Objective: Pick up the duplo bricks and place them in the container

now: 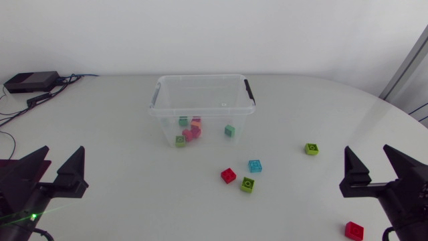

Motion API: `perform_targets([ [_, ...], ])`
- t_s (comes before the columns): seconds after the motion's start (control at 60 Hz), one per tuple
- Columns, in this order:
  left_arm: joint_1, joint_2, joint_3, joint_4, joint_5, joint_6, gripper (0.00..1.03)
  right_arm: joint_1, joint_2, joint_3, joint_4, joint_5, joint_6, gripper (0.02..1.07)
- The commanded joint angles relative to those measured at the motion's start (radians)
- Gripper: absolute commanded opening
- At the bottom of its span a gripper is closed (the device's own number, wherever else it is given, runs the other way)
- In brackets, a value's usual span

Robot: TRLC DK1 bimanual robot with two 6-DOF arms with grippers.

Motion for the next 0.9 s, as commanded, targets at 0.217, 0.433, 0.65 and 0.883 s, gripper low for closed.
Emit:
perform_targets([
  [0.217, -0.003, -0.010, -0.018, -0.001, 0.002, 0.005, 0.99, 0.009, -0.005, -0.021, -0.007, -0.006, 0.014, 1.03],
  [0.433, -0.046, -0.012, -0.019, 0.022, 0.002, 0.010, 0.99, 0.025, -0.008, -0.021, -0.004, -0.006, -0.005, 1.03],
  [0.65, -0.043, 0.088, 0.085, -0.001, 0.002, 0.008, 0.99, 0.036, 0.068, 0.059, 0.033, 0.004, 0.009, 1.03],
  [0.883, -0.118, 0.476, 0.370, -0.127, 0.002, 0.002, 0.98, 0.014, 0.523, 0.375, -0.065, 0.007, 0.094, 1.03],
])
